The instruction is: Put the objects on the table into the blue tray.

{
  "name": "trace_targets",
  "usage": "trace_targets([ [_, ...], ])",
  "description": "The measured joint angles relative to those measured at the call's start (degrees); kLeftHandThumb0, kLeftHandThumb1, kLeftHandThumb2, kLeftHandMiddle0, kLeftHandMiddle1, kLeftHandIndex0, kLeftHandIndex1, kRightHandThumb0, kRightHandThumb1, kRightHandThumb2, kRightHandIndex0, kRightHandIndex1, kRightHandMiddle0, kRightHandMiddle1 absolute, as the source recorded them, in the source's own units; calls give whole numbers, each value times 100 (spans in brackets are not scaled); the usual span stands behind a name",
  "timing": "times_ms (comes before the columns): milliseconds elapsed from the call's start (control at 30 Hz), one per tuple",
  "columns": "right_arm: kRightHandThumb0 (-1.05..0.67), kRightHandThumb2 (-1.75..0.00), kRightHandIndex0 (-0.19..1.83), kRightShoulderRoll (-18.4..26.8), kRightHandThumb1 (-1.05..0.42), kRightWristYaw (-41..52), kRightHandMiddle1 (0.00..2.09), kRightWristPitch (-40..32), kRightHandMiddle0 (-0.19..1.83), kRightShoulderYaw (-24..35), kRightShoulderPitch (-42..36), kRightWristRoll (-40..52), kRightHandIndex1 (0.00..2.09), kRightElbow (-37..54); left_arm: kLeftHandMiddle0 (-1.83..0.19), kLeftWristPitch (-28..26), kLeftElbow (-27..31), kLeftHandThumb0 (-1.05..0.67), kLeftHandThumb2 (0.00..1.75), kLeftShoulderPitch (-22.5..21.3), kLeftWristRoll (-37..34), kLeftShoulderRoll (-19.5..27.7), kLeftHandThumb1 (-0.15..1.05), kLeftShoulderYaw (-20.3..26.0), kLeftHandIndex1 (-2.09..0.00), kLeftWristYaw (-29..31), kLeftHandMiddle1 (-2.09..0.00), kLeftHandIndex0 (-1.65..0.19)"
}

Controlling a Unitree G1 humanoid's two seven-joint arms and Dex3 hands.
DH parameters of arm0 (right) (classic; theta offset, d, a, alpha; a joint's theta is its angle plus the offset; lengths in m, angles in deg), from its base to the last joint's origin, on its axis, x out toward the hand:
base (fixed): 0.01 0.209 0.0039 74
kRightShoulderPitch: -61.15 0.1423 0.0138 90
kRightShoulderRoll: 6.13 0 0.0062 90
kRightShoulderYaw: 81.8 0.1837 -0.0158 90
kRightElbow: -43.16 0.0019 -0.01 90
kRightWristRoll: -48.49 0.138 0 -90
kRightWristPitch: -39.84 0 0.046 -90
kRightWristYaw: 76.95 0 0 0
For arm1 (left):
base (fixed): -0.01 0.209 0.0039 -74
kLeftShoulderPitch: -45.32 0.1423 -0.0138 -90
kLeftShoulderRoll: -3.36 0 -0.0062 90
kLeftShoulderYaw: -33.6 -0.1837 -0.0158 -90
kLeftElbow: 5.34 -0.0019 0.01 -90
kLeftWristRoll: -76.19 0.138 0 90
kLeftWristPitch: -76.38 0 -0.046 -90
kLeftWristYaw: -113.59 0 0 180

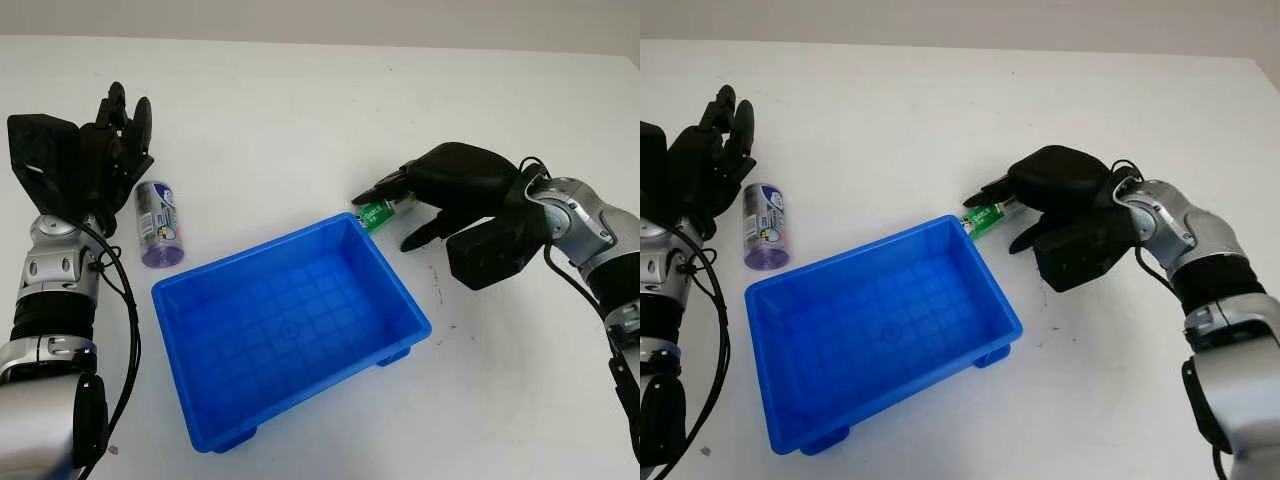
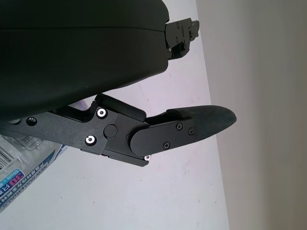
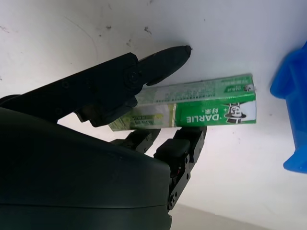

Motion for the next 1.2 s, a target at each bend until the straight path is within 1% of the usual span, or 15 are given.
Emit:
trace_targets([
  [100,-40,-6,37,-38,-99,-503,142,111,36,-114,58,-157,173,-215,19,2,-4,-77,60,0,0,0,105,0,0,11,0,19],
  [133,-44,-6,46,-44,-102,-698,170,122,36,-152,65,-258,195,-239,19,4,-5,-77,60,0,0,0,105,0,0,15,0,19],
  [167,-46,-7,56,-46,-104,-925,184,131,38,-207,66,-360,202,-256,19,5,-6,-77,60,0,1,1,105,0,0,18,0,19],
  [233,-48,-10,88,-46,-104,-1402,204,176,54,-309,70,-545,208,-304,19,5,-8,-77,59,0,2,1,105,0,0,14,0,19],
  [267,-48,-11,96,-46,-105,-1635,207,210,60,-351,73,-622,209,-346,19,5,-8,-76,60,0,2,1,105,0,0,12,0,19],
  [333,-47,-15,101,-47,-105,-1947,209,262,62,-397,81,-725,209,-421,19,6,-9,-77,60,0,3,1,105,0,0,12,0,19],
  [500,-45,-18,96,-50,-105,-2102,209,205,63,-476,209,-777,209,-583,19,7,-23,-77,59,0,3,1,105,-1,0,9,0,19],
  [633,-44,-11,96,-50,-105,-2264,209,36,67,-498,376,-845,209,-671,19,21,-57,-77,60,0,4,1,105,-2,0,29,0,19],
  [767,-38,-5,91,-50,-101,-2368,208,-286,57,-502,632,-852,209,-850,19,25,-59,-76,60,0,4,1,105,-1,0,35,0,19],
  [833,-39,-5,93,-52,-100,-2394,209,-388,64,-443,778,-743,209,-931,19,25,-59,-76,60,-1,4,1,105,-1,0,28,0,19],
  [867,-39,-6,95,-70,-102,-2391,209,-422,70,-342,852,-589,209,-985,19,25,-59,-76,60,0,4,1,105,-1,0,23,0,19],
  [900,-39,-7,94,-94,-103,-2293,209,-467,70,-227,919,-386,209,-997,19,25,-59,-76,60,-1,4,1,105,-1,0,19,0,19],
  [1033,-34,-11,104,-228,-105,-1476,209,-502,77,406,1069,745,209,-807,19,24,-59,-76,60,-1,4,1,105,-3,0,8,0,19],
  [1133,-30,-13,109,-400,-105,-681,209,-477,75,822,1016,1667,209,-126,19,26,-62,-76,60,-4,9,1,105,-7,0,15,0,19],
  [1200,-29,-17,108,-545,-105,-194,209,-573,77,1003,862,2188,209,581,19,26,-65,-76,60,-13,15,-1,105,-12,0,15,0,19],
])
